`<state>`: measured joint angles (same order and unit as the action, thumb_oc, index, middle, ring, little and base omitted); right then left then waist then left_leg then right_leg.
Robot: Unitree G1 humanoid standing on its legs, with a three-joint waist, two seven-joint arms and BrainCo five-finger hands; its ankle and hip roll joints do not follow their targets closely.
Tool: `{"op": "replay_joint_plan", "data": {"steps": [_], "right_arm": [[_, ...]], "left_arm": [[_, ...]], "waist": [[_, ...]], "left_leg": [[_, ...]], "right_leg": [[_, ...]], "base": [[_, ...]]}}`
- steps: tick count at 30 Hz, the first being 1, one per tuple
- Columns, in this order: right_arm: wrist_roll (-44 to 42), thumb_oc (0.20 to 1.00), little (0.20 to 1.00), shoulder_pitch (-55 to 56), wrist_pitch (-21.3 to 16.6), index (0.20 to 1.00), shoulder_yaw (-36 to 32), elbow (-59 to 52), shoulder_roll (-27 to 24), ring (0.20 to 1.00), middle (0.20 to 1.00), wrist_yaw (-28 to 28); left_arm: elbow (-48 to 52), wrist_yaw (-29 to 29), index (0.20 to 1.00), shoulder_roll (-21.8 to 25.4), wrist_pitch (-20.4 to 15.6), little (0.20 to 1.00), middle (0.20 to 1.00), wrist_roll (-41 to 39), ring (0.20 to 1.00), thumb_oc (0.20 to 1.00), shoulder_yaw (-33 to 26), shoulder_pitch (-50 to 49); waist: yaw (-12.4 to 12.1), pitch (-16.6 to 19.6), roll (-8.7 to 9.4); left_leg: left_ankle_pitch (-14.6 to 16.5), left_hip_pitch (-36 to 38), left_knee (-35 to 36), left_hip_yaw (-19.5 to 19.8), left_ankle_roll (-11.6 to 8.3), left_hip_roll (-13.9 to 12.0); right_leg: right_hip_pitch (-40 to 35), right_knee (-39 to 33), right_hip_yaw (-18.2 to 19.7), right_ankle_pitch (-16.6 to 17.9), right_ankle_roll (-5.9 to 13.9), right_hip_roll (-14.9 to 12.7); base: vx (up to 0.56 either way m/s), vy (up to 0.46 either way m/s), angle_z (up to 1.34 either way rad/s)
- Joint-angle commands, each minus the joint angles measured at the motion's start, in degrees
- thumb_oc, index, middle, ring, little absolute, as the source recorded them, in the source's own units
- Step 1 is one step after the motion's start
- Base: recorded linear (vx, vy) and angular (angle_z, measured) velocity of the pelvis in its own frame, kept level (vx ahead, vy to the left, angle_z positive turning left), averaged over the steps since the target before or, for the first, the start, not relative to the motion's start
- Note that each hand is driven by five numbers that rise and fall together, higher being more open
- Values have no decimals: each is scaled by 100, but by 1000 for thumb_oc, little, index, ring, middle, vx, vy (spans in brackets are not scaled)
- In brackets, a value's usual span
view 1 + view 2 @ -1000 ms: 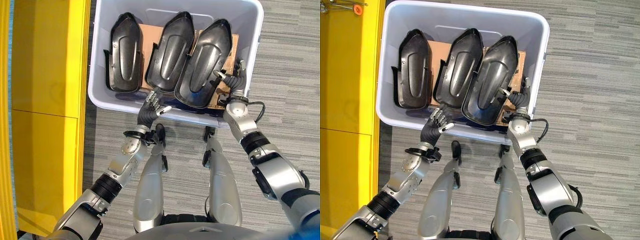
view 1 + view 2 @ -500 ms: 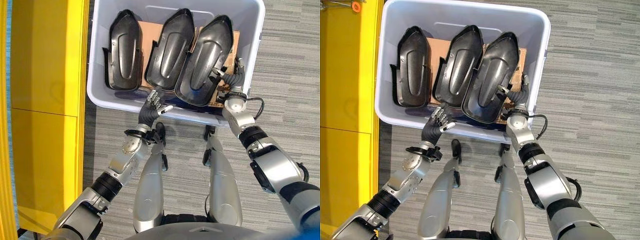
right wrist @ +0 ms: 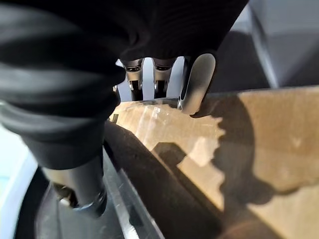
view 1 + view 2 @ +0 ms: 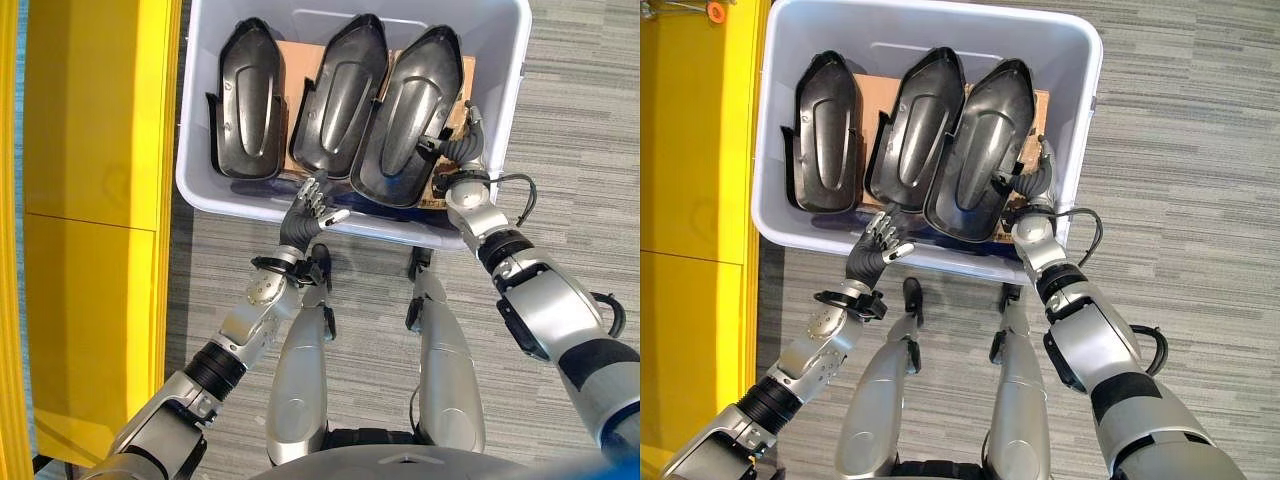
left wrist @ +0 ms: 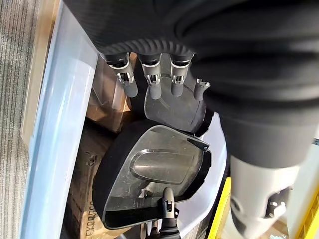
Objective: Move parts from the plastic box to the shelf.
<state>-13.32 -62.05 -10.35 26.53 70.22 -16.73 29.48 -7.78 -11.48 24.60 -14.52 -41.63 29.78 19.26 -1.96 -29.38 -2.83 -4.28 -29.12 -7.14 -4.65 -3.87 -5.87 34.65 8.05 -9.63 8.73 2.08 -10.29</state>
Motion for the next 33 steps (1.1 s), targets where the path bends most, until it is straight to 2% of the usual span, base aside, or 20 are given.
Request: {"op": "replay_joint_plan", "data": {"steps": [1,5,18,21,26,33], "right_arm": [[646,200,200,522,1071,200,615,937,67,200,200,-1072],[862,200,200,1039,1097,200,610,929,202,200,200,-1260],[1379,200,200,1772,1104,200,684,838,408,200,200,-1127],[1466,200,200,1559,1027,200,643,588,186,200,200,-898],[1129,200,200,814,779,200,433,-461,-536,200,200,-513],[1145,200,200,807,672,200,44,-2139,-940,200,200,-62]], "left_arm": [[727,218,1000,108,-185,1000,1000,25,1000,1000,24,-46],[724,310,1000,50,-74,1000,1000,130,1000,1000,-130,-139],[767,253,1000,-3,-55,1000,1000,110,1000,1000,-192,-219],[723,227,1000,39,-93,1000,1000,129,1000,1000,-184,-229],[646,232,1000,134,-159,1000,1000,114,1000,1000,-250,-271],[655,177,1000,207,-185,1000,1000,62,1000,1000,-417,-410]], "waist": [[-307,-13,-299],[-308,-1,-309],[-238,15,-276],[-221,47,-238],[-129,124,-27],[-2,243,146]], "left_leg": [[177,-282,-257,348,70,-24],[175,-242,-233,359,84,-15],[176,-193,-225,364,82,-21],[181,-118,-226,369,69,-31],[212,73,-204,326,39,-96],[248,258,-203,301,37,-158]], "right_leg": [[-216,431,307,-409,581,-315],[-257,434,281,-422,581,-324],[-325,409,259,-421,583,-327],[-399,401,266,-421,581,-312],[-556,370,288,-421,581,-261],[-716,363,309,-429,594,-221]], "base": [[13,12,11],[7,16,7],[-1,1,0],[-4,-1,2],[-2,1,9],[-9,-8,-5]]}}
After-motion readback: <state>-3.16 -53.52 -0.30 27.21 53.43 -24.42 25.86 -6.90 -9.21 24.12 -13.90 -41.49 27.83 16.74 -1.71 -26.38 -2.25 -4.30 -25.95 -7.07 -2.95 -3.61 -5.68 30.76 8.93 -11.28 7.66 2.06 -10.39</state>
